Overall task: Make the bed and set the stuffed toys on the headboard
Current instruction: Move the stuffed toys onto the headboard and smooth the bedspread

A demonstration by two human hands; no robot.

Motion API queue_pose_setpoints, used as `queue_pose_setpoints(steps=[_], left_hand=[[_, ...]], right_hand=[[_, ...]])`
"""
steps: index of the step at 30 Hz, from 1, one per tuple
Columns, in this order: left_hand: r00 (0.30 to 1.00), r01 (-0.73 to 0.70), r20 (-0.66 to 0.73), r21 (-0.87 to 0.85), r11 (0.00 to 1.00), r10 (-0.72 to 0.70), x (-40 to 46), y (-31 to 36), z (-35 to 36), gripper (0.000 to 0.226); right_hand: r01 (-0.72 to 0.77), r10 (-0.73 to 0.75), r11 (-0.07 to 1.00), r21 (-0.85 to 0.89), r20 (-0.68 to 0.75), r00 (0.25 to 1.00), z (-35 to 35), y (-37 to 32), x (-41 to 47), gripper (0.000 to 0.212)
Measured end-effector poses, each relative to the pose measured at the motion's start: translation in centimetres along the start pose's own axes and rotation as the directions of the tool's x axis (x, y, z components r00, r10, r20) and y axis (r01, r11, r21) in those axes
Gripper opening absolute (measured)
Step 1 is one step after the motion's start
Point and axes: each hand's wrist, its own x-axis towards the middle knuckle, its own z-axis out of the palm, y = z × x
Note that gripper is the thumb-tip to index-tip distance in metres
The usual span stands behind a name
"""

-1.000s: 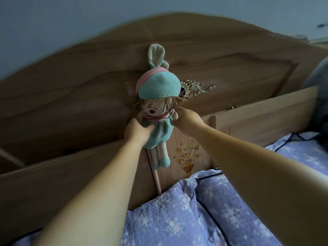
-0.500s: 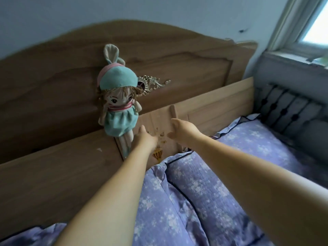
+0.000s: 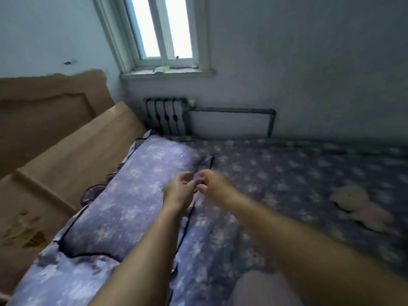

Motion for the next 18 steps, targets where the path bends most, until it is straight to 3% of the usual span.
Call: queue_pose_setpoints(steps=[3,7,14,18], left_hand=[[0.971,-0.118,0.208,-0.012,0.993,0.117,-2.6,5.9,12.2,0.034],[0.897,-0.182,0.405,-0.030,0.983,0.179,-6.6,11.2,23.4,0.039],[0.757,-0.125,0.648,0.020,0.992,0.083,-11.4,15.7,39.5,0.035],[0.650,-0.135,0.760,0.099,0.986,0.012,-12.7,15.8,45.8,0.038]], right_hand=[[-0.211,0.225,0.972,0.104,-0.147,0.963,-7.5,10.3,-5.0,0.039],[-0.331,0.421,0.886,0.324,-0.267,0.867,-13.6,20.6,-9.6,0.047],[-0.485,0.694,0.700,0.524,-0.341,0.634,-19.0,38.1,-15.3,0.040],[-0.578,0.840,0.533,0.618,-0.304,0.450,-20.1,45.3,-19.6,0.037]])
